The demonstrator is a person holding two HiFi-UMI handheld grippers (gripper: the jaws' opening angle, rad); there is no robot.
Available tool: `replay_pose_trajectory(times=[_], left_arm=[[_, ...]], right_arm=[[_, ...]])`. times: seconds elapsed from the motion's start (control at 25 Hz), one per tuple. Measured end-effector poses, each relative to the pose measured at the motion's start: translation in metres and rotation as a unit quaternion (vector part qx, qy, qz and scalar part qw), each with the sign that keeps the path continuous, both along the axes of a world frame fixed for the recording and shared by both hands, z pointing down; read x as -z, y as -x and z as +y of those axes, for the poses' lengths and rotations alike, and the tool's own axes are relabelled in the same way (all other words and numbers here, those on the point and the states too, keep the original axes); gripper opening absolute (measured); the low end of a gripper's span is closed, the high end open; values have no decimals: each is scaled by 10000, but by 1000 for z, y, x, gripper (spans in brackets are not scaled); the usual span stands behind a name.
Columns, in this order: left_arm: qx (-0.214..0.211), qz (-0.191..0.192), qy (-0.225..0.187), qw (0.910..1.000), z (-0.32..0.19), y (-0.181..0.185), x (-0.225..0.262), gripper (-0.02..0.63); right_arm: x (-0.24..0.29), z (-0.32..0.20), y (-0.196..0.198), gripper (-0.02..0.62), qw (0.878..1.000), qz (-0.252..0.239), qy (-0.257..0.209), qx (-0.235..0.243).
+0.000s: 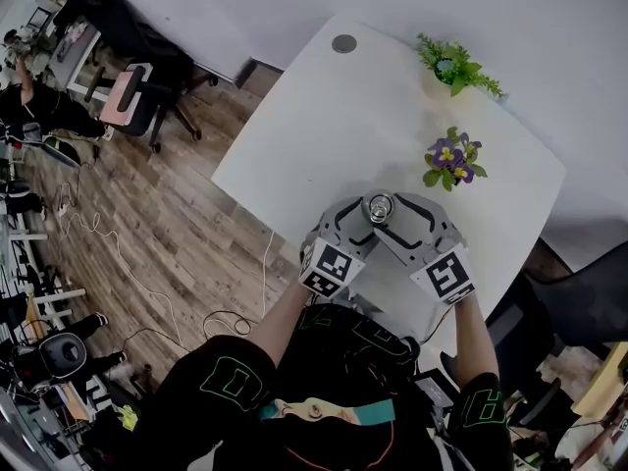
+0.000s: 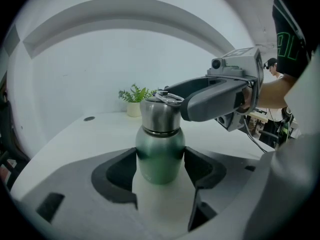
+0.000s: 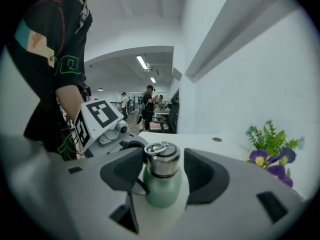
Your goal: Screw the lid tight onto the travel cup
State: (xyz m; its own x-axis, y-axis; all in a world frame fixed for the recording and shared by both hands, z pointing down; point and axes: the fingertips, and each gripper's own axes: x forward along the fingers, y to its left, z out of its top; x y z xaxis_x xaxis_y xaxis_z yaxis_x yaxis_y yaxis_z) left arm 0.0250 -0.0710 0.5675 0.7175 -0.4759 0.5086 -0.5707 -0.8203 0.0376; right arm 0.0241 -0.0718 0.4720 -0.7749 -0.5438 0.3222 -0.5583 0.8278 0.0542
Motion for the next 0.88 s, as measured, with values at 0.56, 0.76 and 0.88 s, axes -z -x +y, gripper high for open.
replay_pose_trajectory(times=[0.56, 0.76, 0.88], left_arm=[[-71, -58, 17, 10000, 1, 0, -4, 307], [-38, -48, 6, 10000, 2, 1, -2, 307], [-18, -57, 11, 10000, 2, 1, -4, 307]], right_arm=[[-14, -3, 3, 234, 9851, 61, 612, 1604], [-14, -3, 5, 232, 9904, 46, 498, 1291], [-16, -5, 5, 232, 9960, 16, 300, 839]])
